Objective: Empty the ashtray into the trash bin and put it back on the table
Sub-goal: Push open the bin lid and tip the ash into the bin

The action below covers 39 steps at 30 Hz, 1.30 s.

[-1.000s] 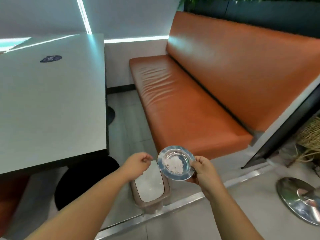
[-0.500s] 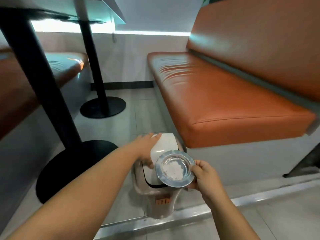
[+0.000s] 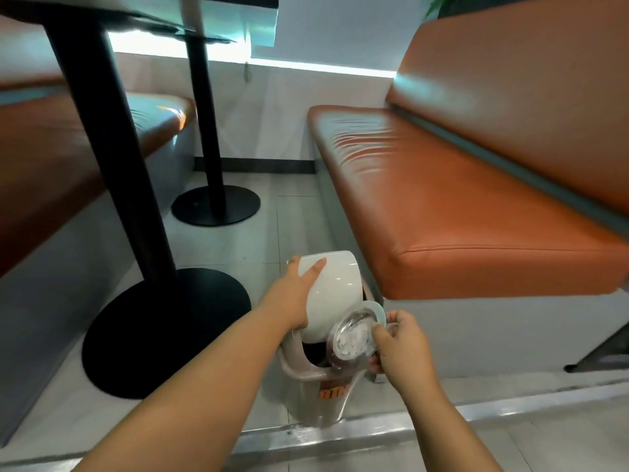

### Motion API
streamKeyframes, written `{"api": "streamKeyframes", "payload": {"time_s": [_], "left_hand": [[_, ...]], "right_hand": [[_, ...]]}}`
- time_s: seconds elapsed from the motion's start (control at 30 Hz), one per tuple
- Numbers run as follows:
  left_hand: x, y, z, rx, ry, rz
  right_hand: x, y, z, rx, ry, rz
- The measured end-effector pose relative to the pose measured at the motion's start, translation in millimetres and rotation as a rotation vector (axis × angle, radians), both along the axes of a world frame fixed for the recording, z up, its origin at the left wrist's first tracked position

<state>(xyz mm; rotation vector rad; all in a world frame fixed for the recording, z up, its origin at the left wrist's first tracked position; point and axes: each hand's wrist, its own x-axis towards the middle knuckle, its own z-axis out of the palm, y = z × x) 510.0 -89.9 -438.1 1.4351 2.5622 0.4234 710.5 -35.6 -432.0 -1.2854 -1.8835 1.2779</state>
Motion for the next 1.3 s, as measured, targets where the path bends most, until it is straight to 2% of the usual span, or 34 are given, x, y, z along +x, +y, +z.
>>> {"api": "streamKeyframes", "payload": {"time_s": [0.1,0.2,0.3,0.5,0.63,0.77,0.87,0.97,1.03,1.07,1.17,1.2,1.3], "left_hand": [[4,1,-8,0.069,0.030,0.026],[6,1,-14,0.123,0.030,0.045],[8,-1,-15,0.137,0.030,0.040],[9,-5,-13,0.107,0.050,0.025],[9,-5,-13,0.104,0.067,0.030],[10,-5,-14,0.100,0.067,0.024],[8,-3,-15,0.111,0.075,0.024],[8,-2,-18,0.118,0.089,0.027],[7,-2,-18,0.120,0.081,0.028],[7,-3,-19,0.121,0.076,0.028],[8,-2,-19,0.118,0.075,0.036],[9,-2,-19,0.116,0.076,0.040],[9,-2,-18,0.116,0.072,0.045]], "right_hand": [[-11,-8,3,0.148,-0.148,0.040],[-22,-12,3,0.379,-0.269,0.077],[-29,-17,4,0.466,-0.329,0.125],[-34,-20,2,0.459,-0.350,0.135],[-33,-16,-1,0.427,-0.296,0.089],[-29,-11,-4,0.351,-0.351,0.101],[-23,-5,-2,0.239,-0.255,0.068],[-20,-3,6,0.001,-0.059,0.025],[-21,-4,8,-0.020,-0.031,0.005],[-22,-3,7,0.031,-0.081,0.011],[-22,-2,5,0.293,-0.467,0.090],[-22,-2,5,0.327,-0.515,0.112],[-27,-1,6,0.299,-0.503,0.102]]}}
